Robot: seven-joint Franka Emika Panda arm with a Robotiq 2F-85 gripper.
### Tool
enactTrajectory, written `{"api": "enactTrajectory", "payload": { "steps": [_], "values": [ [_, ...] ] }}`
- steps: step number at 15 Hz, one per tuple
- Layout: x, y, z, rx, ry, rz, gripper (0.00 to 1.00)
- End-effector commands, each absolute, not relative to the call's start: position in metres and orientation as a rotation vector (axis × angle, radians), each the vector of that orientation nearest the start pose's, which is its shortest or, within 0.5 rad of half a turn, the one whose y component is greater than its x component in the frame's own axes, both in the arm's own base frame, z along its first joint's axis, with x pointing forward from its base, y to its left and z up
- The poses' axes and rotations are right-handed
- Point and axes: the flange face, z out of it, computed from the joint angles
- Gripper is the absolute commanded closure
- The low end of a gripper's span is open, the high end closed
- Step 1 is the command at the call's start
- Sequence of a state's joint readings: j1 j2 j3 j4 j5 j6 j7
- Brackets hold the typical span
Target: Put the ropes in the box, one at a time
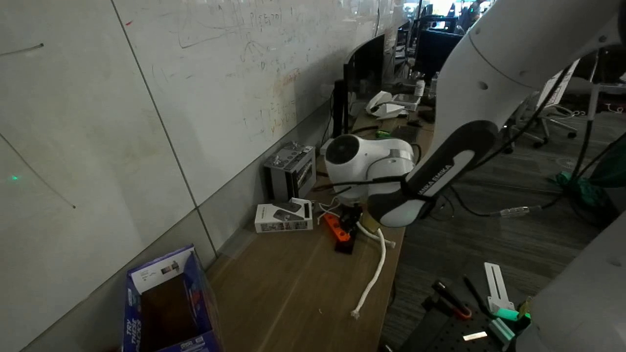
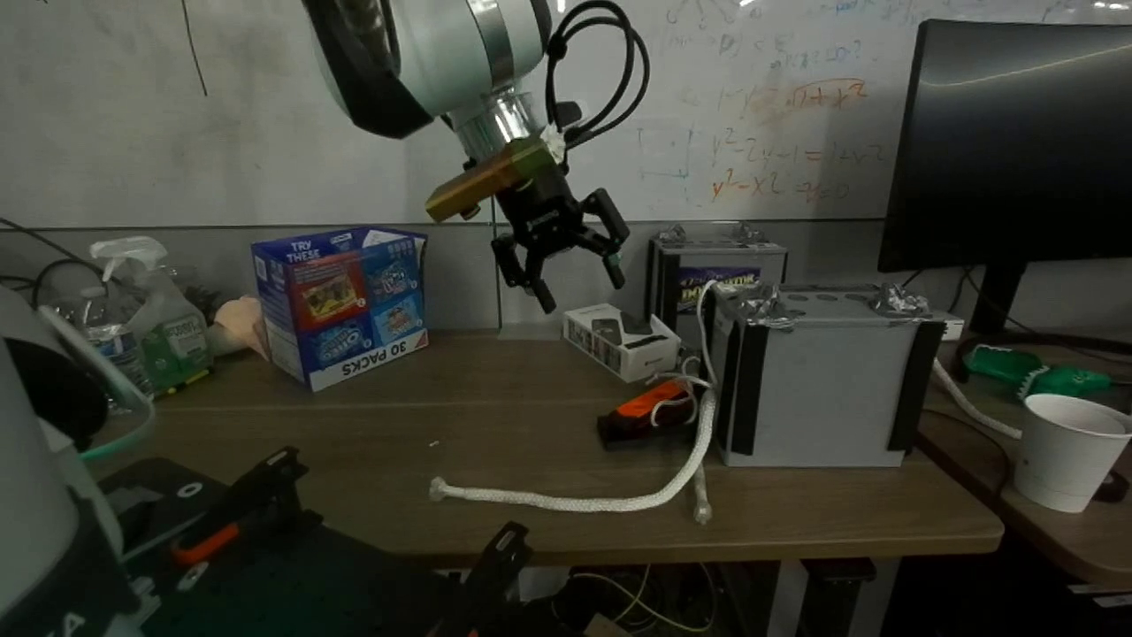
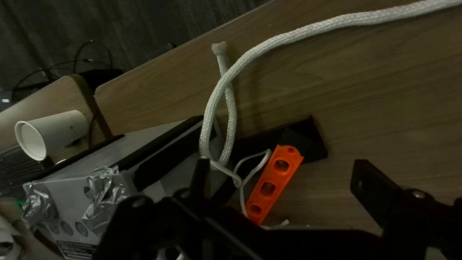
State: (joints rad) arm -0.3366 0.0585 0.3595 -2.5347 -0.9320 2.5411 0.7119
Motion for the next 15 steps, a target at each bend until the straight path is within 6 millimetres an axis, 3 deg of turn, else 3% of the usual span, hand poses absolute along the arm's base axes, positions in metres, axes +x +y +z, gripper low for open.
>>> {"api": "enactTrajectory", "payload": {
  "steps": [1,5,7,15],
  "values": [
    [0.469,0.046,0.191,-3.694,-0.503,-0.083,0.0],
    [0.485,0.056,0.14,-3.687,-0.86,0.181,0.0],
    [0.496,0.056,0.127,-3.686,-1.013,0.292,0.0],
    [0.534,0.043,0.101,-3.784,-1.352,0.398,0.0]
  ]
}}
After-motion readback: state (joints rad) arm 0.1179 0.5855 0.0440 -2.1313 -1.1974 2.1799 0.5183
